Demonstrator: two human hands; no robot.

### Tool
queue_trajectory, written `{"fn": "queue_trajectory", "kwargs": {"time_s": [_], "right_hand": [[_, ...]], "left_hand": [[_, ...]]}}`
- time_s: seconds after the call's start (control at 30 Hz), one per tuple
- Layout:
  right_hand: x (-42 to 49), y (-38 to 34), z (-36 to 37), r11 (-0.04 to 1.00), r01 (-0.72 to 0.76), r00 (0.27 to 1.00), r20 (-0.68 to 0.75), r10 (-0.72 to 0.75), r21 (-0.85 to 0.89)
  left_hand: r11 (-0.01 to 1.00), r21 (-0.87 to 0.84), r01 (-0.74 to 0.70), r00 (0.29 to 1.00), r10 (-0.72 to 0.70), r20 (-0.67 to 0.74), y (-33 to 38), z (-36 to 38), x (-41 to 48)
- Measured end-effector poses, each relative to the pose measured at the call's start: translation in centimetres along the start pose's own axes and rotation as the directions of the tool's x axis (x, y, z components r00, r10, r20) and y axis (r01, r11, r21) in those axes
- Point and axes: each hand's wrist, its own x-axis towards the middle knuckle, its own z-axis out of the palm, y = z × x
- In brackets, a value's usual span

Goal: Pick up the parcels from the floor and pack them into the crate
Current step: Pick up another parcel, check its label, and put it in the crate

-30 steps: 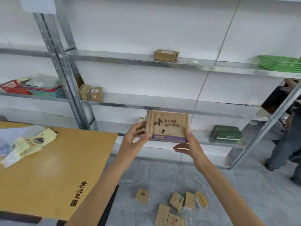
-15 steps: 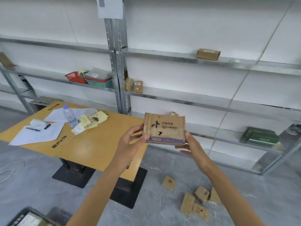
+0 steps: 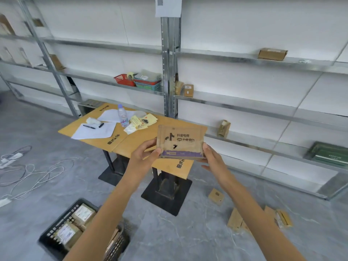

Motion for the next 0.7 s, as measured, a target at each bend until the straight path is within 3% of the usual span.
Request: {"fn": "queue_trajectory", "kwargs": {"time_s": [0.33, 0.7], "right_hand": [[-6.0, -0.2, 7.2, 0.999, -0.027, 0.994, 0.103, 0.025, 0.025], [-11.0, -2.1, 22.6, 0.992, -0.115, 0.957, 0.274, 0.099, 0.043]], "left_hand": [[0.998, 0.057, -0.016, 0.994, 0.022, -0.108, 0.3, -7.2, -9.0], [0.995, 0.097, -0.014, 0.987, 0.030, -0.158, -1.1, -23.1, -16.0]]}}
